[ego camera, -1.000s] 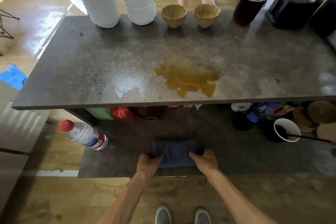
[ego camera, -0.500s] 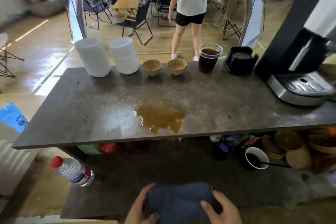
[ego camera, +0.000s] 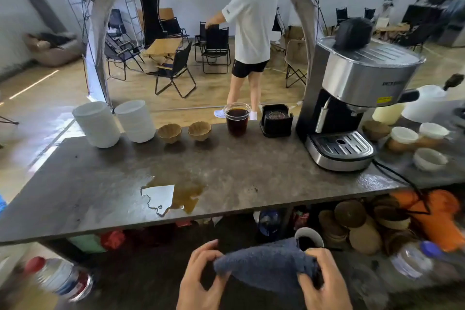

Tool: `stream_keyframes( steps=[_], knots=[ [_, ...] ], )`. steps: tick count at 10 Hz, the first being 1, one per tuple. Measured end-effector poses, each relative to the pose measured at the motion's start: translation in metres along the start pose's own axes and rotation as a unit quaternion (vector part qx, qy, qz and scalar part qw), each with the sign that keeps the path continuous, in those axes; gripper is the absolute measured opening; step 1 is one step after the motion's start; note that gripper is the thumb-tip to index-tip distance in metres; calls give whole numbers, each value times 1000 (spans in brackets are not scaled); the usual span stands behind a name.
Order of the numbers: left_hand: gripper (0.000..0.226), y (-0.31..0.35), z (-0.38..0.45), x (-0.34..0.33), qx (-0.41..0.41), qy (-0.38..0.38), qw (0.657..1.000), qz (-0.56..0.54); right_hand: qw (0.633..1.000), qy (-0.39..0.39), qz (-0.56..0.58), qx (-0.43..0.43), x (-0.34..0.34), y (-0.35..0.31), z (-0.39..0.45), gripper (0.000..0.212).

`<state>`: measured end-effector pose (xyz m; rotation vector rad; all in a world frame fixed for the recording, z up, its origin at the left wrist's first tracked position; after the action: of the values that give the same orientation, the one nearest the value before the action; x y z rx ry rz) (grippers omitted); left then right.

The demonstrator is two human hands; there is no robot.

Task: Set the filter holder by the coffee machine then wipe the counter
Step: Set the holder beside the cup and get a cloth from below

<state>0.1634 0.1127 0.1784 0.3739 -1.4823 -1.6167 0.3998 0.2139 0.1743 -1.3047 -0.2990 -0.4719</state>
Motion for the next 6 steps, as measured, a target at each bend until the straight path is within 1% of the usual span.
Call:
stream_keyframes(
  steps=[1, 2, 3, 4, 5, 6],
  knots=[
    [42, 21, 3, -3, 11, -48, 998, -27, 999, 7, 36, -2, 19, -20, 15, 40],
    [27, 29, 9, -8, 38, -66, 996, -56, 994, -38, 89, -59, 17, -9, 19, 33],
    [25, 36, 16, -9, 47, -70, 993, -84, 993, -23, 80, -89, 19, -4, 25, 28],
    [22, 52, 29, -6, 33, -50, 992, -110, 991, -21, 122, -59, 19, -28, 32, 27],
    [18, 62, 41, -9, 42, -56, 991, -110, 989, -35, 140, -30, 18, -43, 47, 31],
    [23, 75, 51, -10, 20, -50, 994, -100, 987, -52, 154, 18, 18, -53, 62, 52]
  ],
)
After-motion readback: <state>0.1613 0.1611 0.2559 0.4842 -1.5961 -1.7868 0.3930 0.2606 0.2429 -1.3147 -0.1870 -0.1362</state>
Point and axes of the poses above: each hand's wrist, its own z-axis towards the middle knuckle, its own x-axis out of the back of the hand, y = z × x, the point moved 4 cm from there along z, towards the middle knuckle, and after that the axes turned 15 degrees about y, right-handed, at the moved point
